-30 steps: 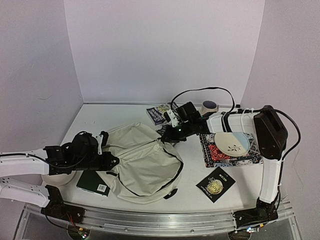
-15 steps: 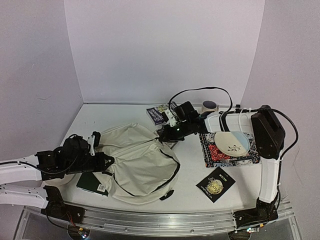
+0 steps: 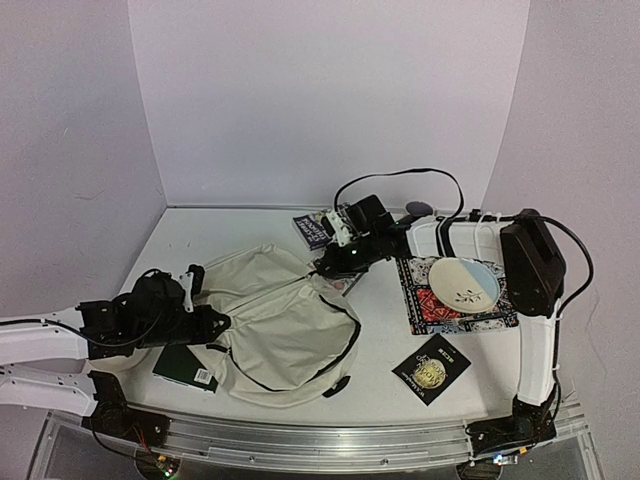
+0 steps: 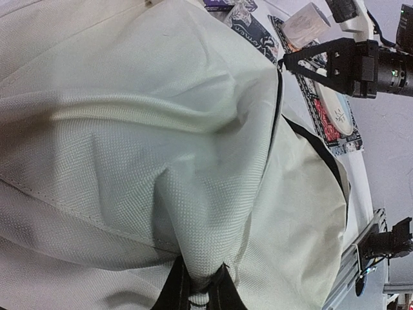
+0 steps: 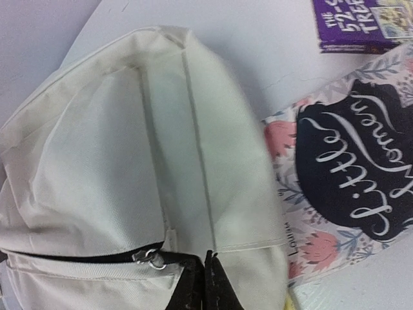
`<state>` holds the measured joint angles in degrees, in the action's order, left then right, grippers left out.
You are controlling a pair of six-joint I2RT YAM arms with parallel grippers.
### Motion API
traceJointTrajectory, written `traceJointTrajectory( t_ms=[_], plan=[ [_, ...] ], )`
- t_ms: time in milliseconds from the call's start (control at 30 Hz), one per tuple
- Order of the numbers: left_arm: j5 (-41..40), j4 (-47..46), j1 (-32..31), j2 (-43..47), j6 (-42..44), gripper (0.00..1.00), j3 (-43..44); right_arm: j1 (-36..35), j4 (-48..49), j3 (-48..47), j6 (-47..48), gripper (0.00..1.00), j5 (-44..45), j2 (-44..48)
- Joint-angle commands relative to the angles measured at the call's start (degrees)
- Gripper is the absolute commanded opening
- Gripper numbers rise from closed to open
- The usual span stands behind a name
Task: Pack the student bag
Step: Zip the lower front pocket of the student bag, then pick up the book from the student bag.
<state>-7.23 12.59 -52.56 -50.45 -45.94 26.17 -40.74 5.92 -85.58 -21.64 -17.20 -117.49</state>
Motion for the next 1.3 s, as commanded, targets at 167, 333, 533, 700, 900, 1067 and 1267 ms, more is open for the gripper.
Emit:
traceJointTrajectory(
  t_ms=[167,333,533,700,900,1067,1267],
  plan=[
    [1.71,-2.89,0.26,-7.35,2.90,0.00,8.99,3.01,-1.65,-4.75,4.68,0.13,6.32,3.39],
    [1.11,-3.62,0.26,-12.93,4.17,0.00,13.76,1.06,-1.84,-2.22,6.45,0.26,7.04,8.83],
    [2.16,-4.27,0.26,-17.40,3.17,0.00,18.22,-4.81,-1.72,4.24,7.98,0.43,9.14,14.92],
    [4.02,-4.33,0.26,-21.21,1.46,0.01,20.99,-11.59,0.78,9.72,6.22,0.50,10.85,19.17],
    [6.99,-4.38,0.26,-24.35,-0.01,0.12,22.91,-18.02,2.57,14.00,3.26,0.62,12.16,19.66],
    [10.18,-3.64,0.23,-23.75,-0.22,0.31,22.16,-21.25,2.94,15.89,1.91,0.70,13.24,17.98],
    [11.01,1.67,0.26,-19.89,-2.40,0.46,19.32,-22.57,2.87,18.29,1.08,0.75,14.82,17.86]
  ],
)
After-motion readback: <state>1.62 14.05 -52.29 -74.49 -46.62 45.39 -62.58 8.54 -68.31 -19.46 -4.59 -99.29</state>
